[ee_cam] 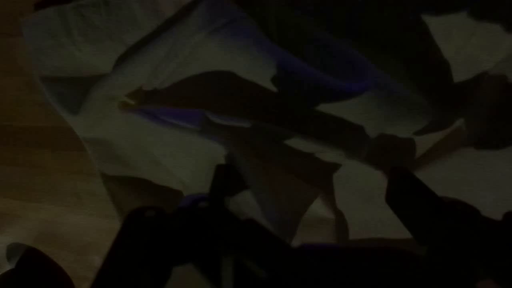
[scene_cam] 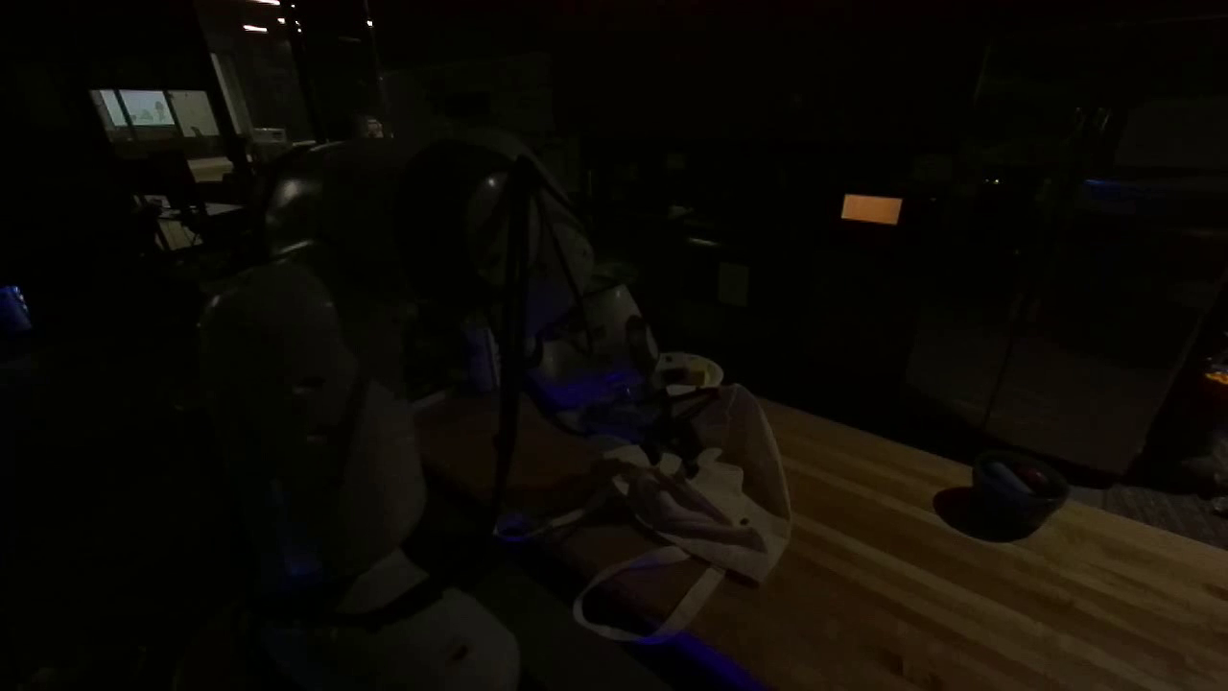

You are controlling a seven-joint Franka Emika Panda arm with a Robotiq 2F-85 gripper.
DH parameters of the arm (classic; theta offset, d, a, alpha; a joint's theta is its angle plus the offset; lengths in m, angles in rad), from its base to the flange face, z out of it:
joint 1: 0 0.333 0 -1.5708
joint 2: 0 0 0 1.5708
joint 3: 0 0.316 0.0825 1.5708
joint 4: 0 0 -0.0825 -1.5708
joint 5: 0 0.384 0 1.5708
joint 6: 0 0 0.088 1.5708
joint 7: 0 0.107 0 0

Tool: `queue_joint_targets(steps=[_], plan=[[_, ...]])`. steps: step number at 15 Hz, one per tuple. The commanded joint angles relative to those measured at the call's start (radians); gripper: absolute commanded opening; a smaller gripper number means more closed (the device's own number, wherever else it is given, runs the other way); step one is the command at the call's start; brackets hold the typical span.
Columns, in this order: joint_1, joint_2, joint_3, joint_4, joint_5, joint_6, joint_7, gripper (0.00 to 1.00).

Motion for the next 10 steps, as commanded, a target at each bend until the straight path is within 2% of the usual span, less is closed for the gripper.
queue_joint_targets(steps=[1, 7, 10], plan=[[0.005, -0.002, -0.014, -0.006, -0.009, 0.007, -0.001, 0.68], [0.002, -0.012, -0.016, -0.013, 0.009, 0.005, -0.018, 0.19], [0.001, -0.015, -0.02, -0.016, 0.01, 0.005, -0.019, 0.01]])
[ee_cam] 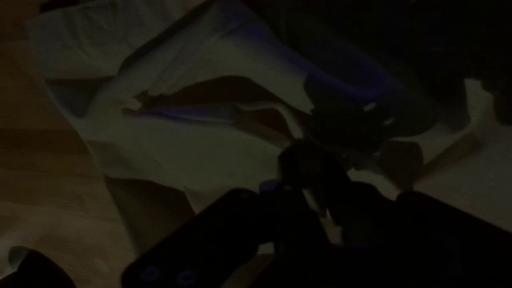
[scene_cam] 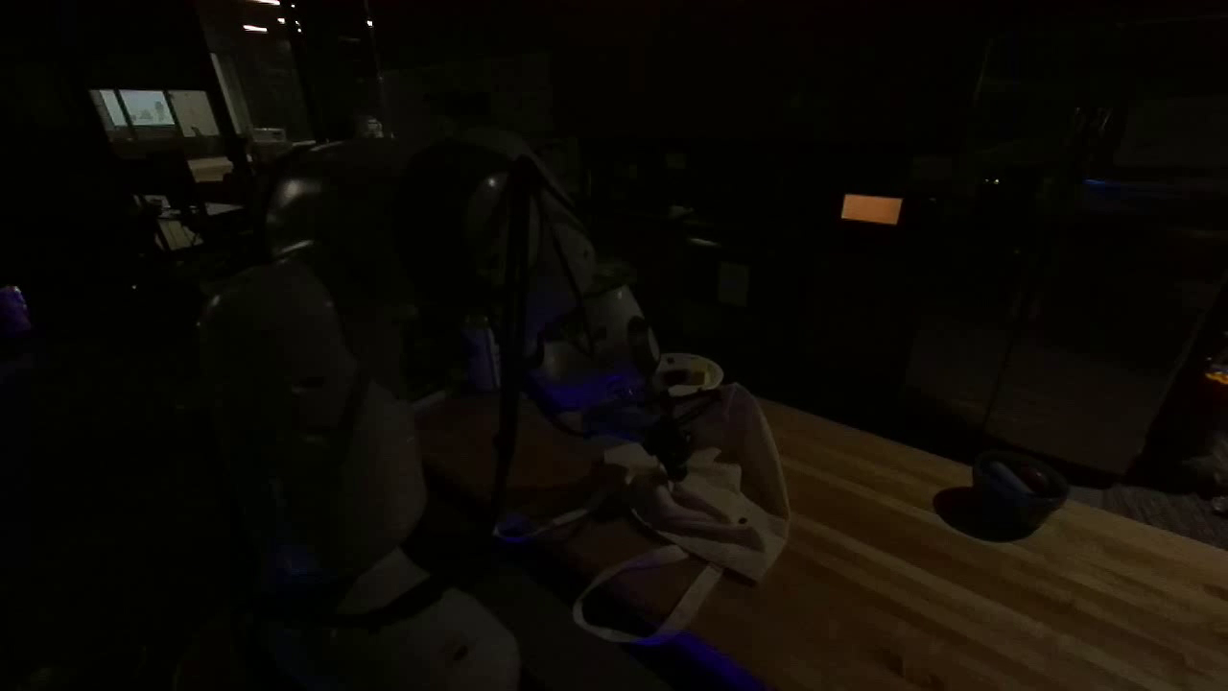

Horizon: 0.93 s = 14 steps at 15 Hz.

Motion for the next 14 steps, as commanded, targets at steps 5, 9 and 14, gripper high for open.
queue_joint_targets(steps=[5, 9, 14], plan=[[-0.003, -0.014, -0.013, -0.017, 0.108, 0.009, -0.105, 0.01], [-0.054, 0.002, 0.046, -0.006, 0.504, 0.008, -0.448, 0.01], [-0.014, 0.02, 0.022, 0.1, 0.734, -0.148, -0.648, 0.01]])
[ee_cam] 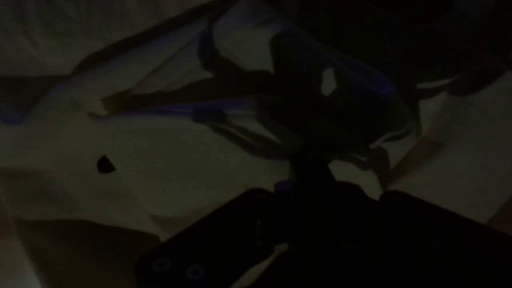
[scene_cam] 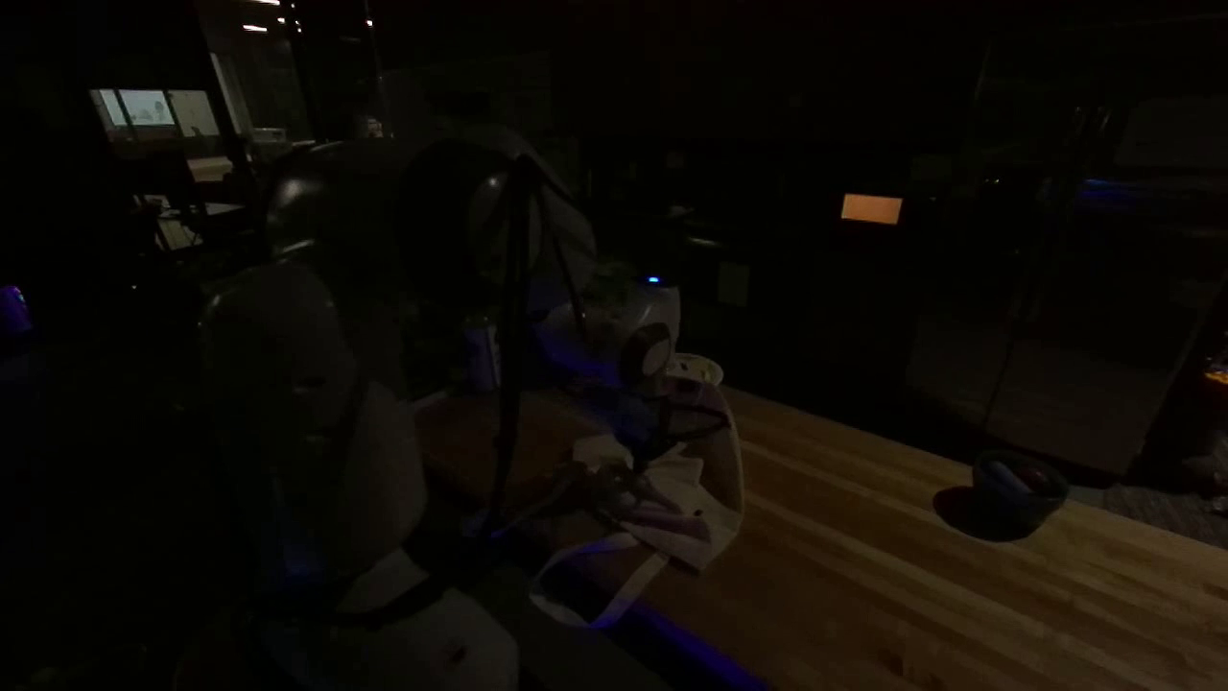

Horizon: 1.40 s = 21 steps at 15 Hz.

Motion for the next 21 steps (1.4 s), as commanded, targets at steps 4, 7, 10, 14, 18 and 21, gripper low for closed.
queue_joint_targets(steps=[4, 7, 10, 14, 18, 21], plan=[[0.032, 0.043, 0.015, 0.153, 0.057, -0.155, -0.09, 0.01], [0.064, 0.074, 0.04, 0.23, 0.04, -0.2, -0.093, 0.01], [0.101, 0.113, 0.071, 0.309, 0.024, -0.241, -0.096, 0.01], [0.13, 0.15, 0.097, 0.392, 0.025, -0.282, -0.116, 0.01], [0.111, 0.165, 0.087, 0.443, 0.05, -0.308, -0.145, 0.01], [0.074, 0.159, 0.063, 0.456, 0.081, -0.324, -0.152, 0.01]])
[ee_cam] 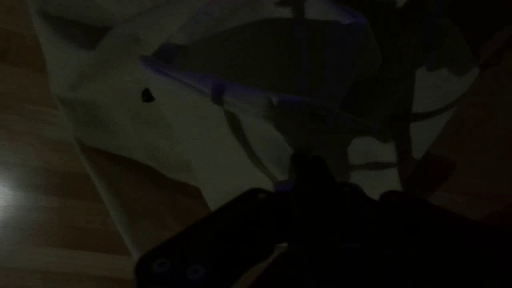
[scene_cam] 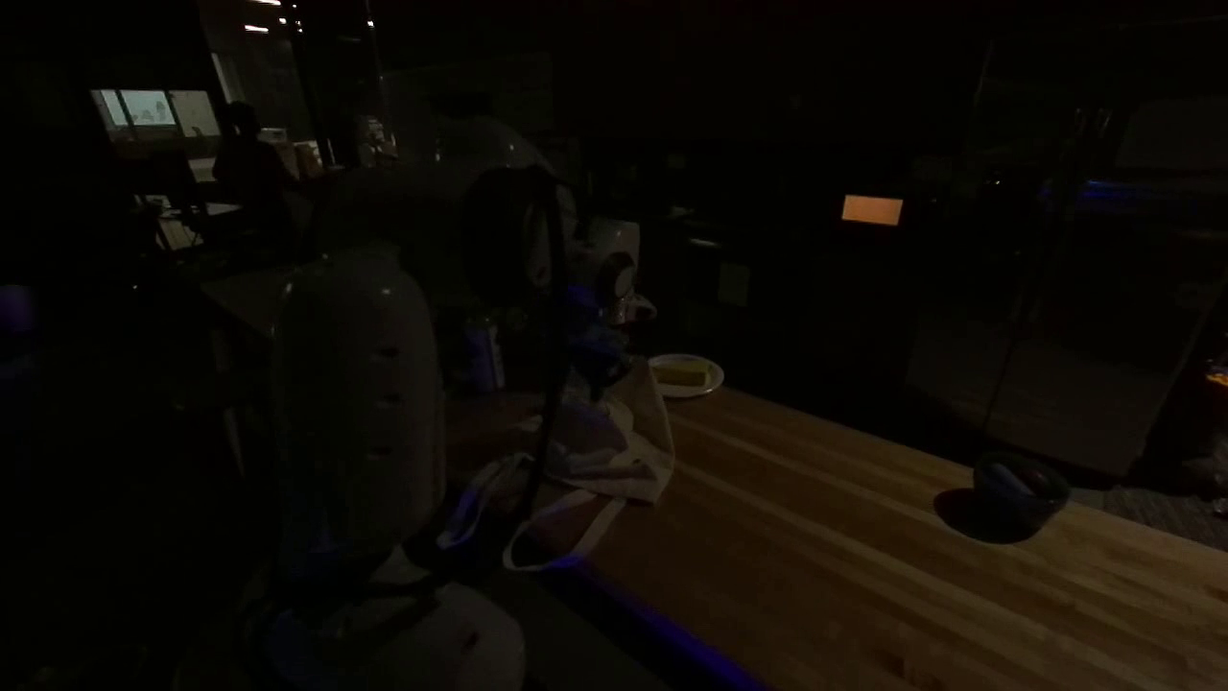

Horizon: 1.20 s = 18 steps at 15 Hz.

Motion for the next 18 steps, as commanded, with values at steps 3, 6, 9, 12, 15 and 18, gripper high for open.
queue_joint_targets(steps=[3, 6, 9, 12, 15, 18], plan=[[-0.081, -0.009, -0.051, 0.025, 0.094, -0.063, -0.047, 0.01], [-0.122, -0.021, -0.085, 0.0, 0.122, -0.062, -0.044, 0.01], [-0.153, -0.037, -0.118, -0.034, 0.135, -0.052, -0.031, 0.01], [-0.182, -0.056, -0.15, -0.078, 0.142, -0.041, -0.024, 0.01], [-0.208, -0.076, -0.182, -0.122, 0.142, -0.034, -0.019, 0.01], [-0.232, -0.108, -0.214, -0.171, 0.141, -0.028, -0.01, 0.01]])
